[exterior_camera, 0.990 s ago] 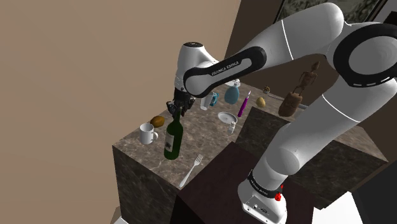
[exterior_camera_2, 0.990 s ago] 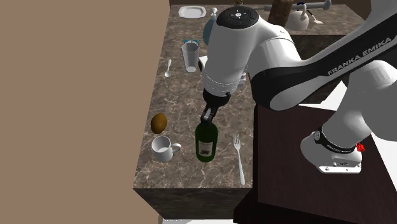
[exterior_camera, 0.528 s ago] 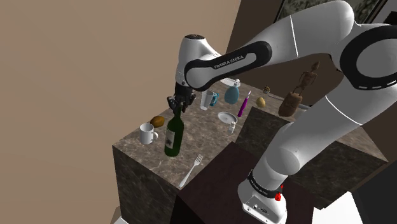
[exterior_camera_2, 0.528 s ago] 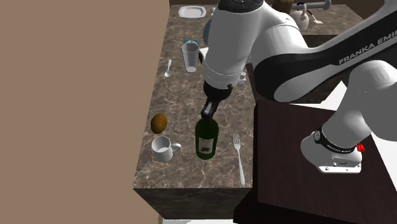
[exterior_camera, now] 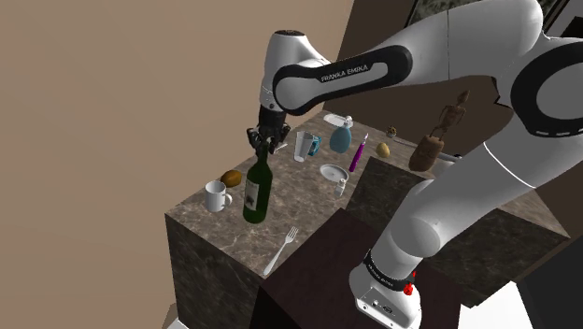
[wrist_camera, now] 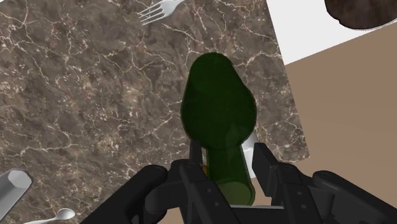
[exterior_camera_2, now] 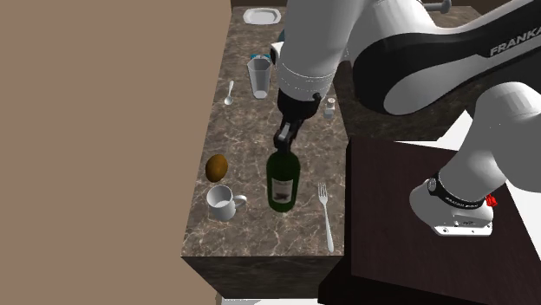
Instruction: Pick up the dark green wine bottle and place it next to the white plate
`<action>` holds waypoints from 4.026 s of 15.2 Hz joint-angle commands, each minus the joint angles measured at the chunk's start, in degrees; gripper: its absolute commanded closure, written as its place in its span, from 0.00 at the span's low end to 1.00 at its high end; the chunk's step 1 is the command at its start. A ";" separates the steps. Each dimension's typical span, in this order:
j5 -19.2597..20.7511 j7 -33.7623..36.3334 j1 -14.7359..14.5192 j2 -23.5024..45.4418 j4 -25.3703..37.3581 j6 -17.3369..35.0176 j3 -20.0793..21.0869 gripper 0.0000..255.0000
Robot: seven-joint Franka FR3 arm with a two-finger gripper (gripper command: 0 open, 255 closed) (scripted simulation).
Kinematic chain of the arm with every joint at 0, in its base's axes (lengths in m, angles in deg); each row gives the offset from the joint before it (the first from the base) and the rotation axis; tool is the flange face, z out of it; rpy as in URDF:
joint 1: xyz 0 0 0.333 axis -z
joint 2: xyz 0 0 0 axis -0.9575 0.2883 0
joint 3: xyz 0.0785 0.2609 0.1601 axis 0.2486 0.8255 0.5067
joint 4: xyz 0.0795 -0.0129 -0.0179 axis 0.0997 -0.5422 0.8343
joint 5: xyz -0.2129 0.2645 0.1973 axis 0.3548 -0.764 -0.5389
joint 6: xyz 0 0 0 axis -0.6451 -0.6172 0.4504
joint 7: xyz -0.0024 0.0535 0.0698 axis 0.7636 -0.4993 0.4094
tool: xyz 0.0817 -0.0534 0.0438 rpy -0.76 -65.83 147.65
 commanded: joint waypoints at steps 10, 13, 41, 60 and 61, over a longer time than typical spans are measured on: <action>-0.56 -0.94 -0.14 -2.46 6.37 -8.77 -0.44 1.00; -0.64 -1.16 -0.14 -2.83 8.36 -11.12 -0.55 1.00; -0.33 -2.45 0.31 -0.72 32.02 -32.65 -0.93 1.00; 1.02 -2.57 0.59 7.01 55.58 -48.60 -0.14 1.00; 1.13 -2.55 0.58 7.56 56.97 -49.46 -0.06 1.00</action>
